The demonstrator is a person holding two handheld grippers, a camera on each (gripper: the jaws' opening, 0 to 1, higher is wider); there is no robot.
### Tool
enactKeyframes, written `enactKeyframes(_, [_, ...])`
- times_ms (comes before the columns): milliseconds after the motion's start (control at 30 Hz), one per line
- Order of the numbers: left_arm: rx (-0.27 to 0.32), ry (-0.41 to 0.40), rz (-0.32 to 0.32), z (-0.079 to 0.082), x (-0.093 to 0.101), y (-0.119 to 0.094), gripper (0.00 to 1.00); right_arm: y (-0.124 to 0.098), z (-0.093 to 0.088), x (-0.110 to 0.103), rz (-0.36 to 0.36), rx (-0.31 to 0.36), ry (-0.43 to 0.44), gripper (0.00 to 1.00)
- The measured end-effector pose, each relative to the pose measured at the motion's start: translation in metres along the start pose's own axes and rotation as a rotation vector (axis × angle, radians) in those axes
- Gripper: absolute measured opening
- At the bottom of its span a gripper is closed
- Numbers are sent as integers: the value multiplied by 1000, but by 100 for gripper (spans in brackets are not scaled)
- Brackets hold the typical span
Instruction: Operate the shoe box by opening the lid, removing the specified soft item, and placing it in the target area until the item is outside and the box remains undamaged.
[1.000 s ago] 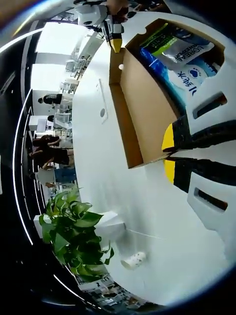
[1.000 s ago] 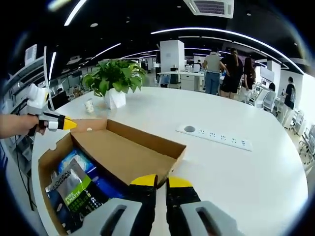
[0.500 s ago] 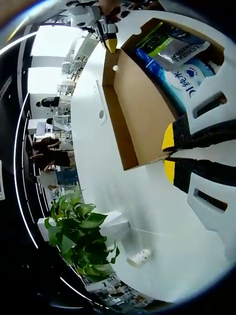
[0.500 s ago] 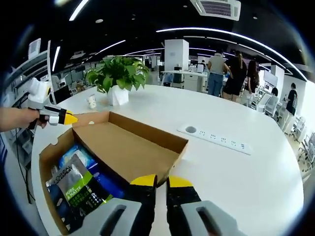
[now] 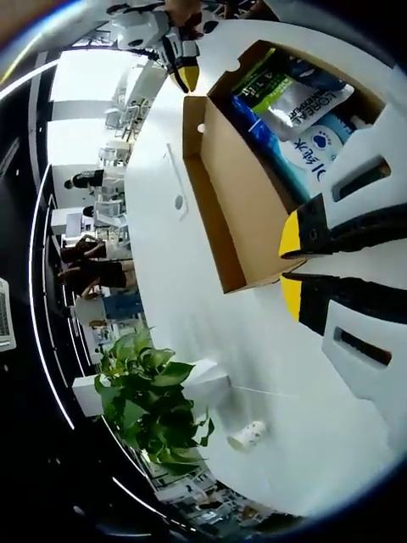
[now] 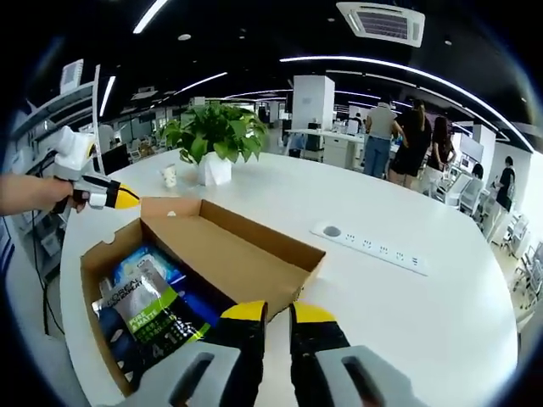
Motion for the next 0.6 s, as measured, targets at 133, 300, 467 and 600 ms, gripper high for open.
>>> enactKeyframes(133, [-3, 13, -15, -2, 9, -4, 6, -8, -2, -5, 10, 5, -14, 6])
enactKeyframes(300, [-6, 22, -37, -2, 24, -13, 7, -17, -6, -10, 16, 6, -24, 8])
enactKeyframes(467, [-22, 21, -89, -6, 44, -20, 10, -26, -11, -14, 23, 7, -24, 10])
enactKeyframes(600, [-39, 37, -116, -13, 58, -26, 11, -32, -15, -18, 32, 7, -23, 12])
Point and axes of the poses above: the point that each gripper's makers call its tool centre point, and the gripper's own axes: y roughly forward along the fingers, x roughly to its right, z roughly out of its top, the point moved 6 cm from there along -y, roughly backward along the fingers, and after that the axes turned 5 degrees about z, right-handed, at the moved point
